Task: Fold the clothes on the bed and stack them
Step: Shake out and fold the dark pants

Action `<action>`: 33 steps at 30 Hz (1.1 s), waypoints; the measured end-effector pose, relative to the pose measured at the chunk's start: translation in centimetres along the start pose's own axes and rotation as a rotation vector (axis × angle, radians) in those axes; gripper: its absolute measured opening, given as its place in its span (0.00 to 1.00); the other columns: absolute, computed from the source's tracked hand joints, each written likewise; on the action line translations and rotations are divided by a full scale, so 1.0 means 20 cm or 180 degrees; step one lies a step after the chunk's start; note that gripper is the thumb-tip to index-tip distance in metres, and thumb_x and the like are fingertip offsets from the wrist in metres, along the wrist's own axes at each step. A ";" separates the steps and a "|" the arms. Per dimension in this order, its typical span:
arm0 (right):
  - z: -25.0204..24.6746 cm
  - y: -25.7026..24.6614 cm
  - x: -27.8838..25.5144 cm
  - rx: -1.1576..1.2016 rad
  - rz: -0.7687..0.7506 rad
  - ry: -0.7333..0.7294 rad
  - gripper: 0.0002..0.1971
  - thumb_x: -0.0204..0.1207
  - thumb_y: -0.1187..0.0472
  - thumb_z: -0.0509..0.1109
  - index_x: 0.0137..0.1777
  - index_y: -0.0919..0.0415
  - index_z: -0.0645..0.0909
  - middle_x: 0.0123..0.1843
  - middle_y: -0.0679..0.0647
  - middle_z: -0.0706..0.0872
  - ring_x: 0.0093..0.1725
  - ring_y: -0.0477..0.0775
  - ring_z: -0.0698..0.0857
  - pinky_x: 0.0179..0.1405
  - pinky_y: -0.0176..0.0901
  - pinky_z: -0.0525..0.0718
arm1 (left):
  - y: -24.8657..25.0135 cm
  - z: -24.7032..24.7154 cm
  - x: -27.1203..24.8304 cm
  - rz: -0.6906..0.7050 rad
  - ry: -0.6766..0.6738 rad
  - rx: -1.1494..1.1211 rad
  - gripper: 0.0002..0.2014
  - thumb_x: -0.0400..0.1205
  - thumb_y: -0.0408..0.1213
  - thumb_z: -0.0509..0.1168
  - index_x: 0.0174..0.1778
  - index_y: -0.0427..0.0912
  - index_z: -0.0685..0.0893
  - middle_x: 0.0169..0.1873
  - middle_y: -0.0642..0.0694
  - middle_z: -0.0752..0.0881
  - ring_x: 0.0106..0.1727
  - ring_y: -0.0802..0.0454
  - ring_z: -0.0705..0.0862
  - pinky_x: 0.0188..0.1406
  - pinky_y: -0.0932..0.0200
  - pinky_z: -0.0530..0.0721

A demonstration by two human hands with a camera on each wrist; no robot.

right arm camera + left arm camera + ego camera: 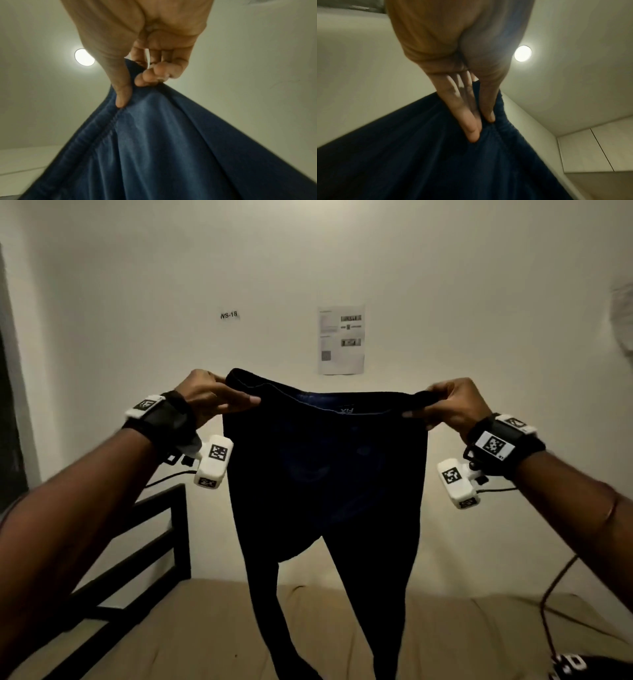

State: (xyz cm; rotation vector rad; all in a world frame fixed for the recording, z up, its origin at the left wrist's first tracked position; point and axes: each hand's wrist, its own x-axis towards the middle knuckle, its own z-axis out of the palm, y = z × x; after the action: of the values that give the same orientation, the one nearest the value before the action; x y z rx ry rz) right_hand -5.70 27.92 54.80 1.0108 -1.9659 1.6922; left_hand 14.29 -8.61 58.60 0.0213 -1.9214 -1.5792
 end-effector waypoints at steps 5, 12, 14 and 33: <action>-0.04 -0.14 0.15 -0.0347 -0.0056 0.0343 0.09 0.68 0.56 0.86 0.42 0.60 0.92 0.19 0.46 0.75 0.18 0.44 0.67 0.16 0.32 0.62 | 0.13 0.03 0.03 0.0106 0.0341 0.1098 0.21 0.78 0.45 0.79 0.52 0.27 0.88 0.34 0.31 0.91 0.27 0.43 0.91 0.31 0.58 0.90; -0.10 -0.10 0.20 -0.1076 0.0381 0.0050 0.19 0.68 0.46 0.85 0.35 0.63 0.87 0.27 0.52 0.69 0.25 0.53 0.67 0.23 0.40 0.67 | 0.05 0.01 0.10 -0.0260 -0.0175 0.1566 0.23 0.84 0.50 0.71 0.59 0.30 0.86 0.28 0.34 0.90 0.25 0.43 0.90 0.24 0.60 0.87; -0.08 -0.02 0.22 -0.0931 0.0415 0.0197 0.18 0.70 0.49 0.84 0.43 0.65 0.90 0.25 0.52 0.74 0.20 0.51 0.70 0.19 0.38 0.69 | -0.02 0.04 0.15 -0.0312 -0.0282 0.1506 0.23 0.85 0.50 0.69 0.59 0.29 0.85 0.31 0.32 0.90 0.30 0.40 0.92 0.30 0.56 0.91; -0.28 0.99 0.73 -0.1013 0.0207 0.1198 0.08 0.66 0.48 0.66 0.41 0.45 0.85 0.42 0.54 0.89 0.47 0.58 0.88 0.52 0.64 0.89 | -0.88 0.70 1.11 -0.0093 -0.0357 0.0501 0.18 0.90 0.42 0.64 0.71 0.34 0.82 0.57 0.36 0.85 0.53 0.37 0.88 0.44 0.39 0.92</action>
State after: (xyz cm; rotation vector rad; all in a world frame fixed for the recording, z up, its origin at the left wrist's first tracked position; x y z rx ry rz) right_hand -30.71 29.80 51.88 0.4803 -1.9431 1.4131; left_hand -16.59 -10.17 52.28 0.0277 -2.1382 -1.4719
